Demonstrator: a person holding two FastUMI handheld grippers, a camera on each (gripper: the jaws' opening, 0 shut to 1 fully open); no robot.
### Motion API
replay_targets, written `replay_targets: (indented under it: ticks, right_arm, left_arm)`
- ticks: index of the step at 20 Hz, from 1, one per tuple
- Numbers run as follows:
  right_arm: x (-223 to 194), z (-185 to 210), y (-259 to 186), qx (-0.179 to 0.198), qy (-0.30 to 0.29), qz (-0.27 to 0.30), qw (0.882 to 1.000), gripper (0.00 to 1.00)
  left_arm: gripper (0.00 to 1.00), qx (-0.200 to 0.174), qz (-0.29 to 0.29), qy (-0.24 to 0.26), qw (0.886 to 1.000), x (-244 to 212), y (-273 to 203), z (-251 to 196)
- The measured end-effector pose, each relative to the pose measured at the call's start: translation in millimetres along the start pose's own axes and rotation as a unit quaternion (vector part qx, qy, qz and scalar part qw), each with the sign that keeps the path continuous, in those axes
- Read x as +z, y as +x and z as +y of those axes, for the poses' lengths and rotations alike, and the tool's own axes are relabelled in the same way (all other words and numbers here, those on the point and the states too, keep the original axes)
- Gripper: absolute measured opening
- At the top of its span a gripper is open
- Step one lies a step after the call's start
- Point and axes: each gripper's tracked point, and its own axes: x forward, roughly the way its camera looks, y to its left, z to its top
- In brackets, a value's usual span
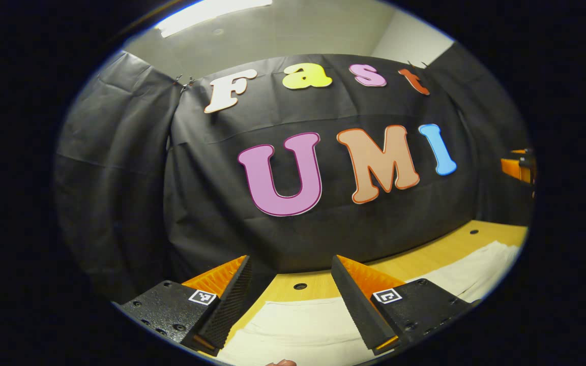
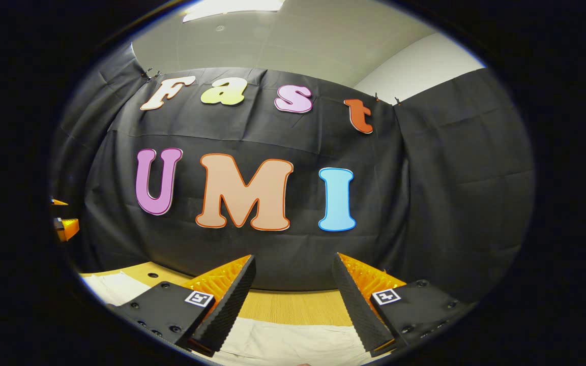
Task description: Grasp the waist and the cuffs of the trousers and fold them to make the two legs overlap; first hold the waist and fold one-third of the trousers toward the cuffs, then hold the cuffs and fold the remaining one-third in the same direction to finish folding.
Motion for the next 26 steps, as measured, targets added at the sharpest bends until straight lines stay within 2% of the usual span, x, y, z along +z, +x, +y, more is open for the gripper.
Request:
replay_targets:
  ticks: [4,7,14,18,23,26]
  right_arm:
    - [-5,-1,-3,0.0,0.002,0.0,1.0,0.97]
    - [-10,-5,-5,-0.002,0.003,0.005,1.0,0.97]
    - [-18,-11,-8,-0.006,0.001,0.011,1.0,0.97]
    - [-25,-14,-12,-0.005,-0.006,0.015,1.0,0.97]
    - [-37,-21,-17,-0.01,-0.009,0.027,1.0,0.97]
    - [-45,-25,-18,-0.013,-0.013,0.036,0.999,0.97]
  left_arm:
    - [0.96,-0.044,0.018,0.105,0.993,-21,-5,0]
    - [0.95,-0.084,0.048,0.183,0.978,-51,-15,4]
    - [0.96,-0.154,0.119,0.276,0.941,-132,-70,1]
    - [0.96,-0.216,0.169,0.336,0.901,-184,-94,-2]
    - [0.97,-0.304,0.232,0.411,0.828,-248,-140,2]
    - [0.97,-0.343,0.255,0.442,0.788,-273,-162,10]
